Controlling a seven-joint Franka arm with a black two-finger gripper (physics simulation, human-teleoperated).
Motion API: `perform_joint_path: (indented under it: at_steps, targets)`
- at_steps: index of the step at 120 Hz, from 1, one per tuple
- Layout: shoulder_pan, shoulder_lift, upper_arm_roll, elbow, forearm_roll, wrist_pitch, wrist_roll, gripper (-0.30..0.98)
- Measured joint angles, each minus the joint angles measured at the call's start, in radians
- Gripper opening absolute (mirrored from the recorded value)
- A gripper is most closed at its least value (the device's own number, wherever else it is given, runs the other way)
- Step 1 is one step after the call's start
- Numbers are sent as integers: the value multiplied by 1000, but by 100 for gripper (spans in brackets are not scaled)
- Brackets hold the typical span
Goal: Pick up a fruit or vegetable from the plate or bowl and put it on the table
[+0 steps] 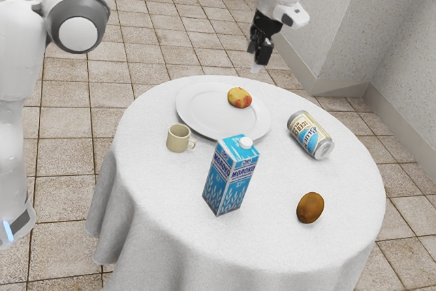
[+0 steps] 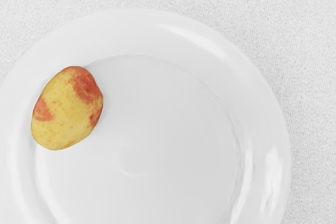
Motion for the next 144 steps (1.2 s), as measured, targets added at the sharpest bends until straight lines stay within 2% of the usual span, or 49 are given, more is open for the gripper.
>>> perform_joint_path:
  at_steps: [17, 37, 57, 67, 74, 85, 89, 106, 116, 128, 144]
  targets:
    - [2, 44, 2, 2, -6, 33, -5, 69]
    - [-15, 37, -1, 7, -56, 36, -9, 69]
    - [-20, 6, 25, -1, -63, -40, -50, 69]
    - [-21, 3, 77, -8, -47, -97, -79, 68]
    - [-8, -18, 107, -75, -29, -90, -57, 69]
    - [19, -93, 136, -255, -15, 19, 22, 69]
    - [71, -102, 89, -279, -10, 55, 52, 69]
    - [466, -109, -346, -302, 52, 157, 163, 69]
    - [623, -97, -517, -302, 95, 195, 217, 69]
    - [676, -47, -590, -285, 132, 233, 273, 69]
    - [680, 34, -607, -254, 164, 279, 333, 69]
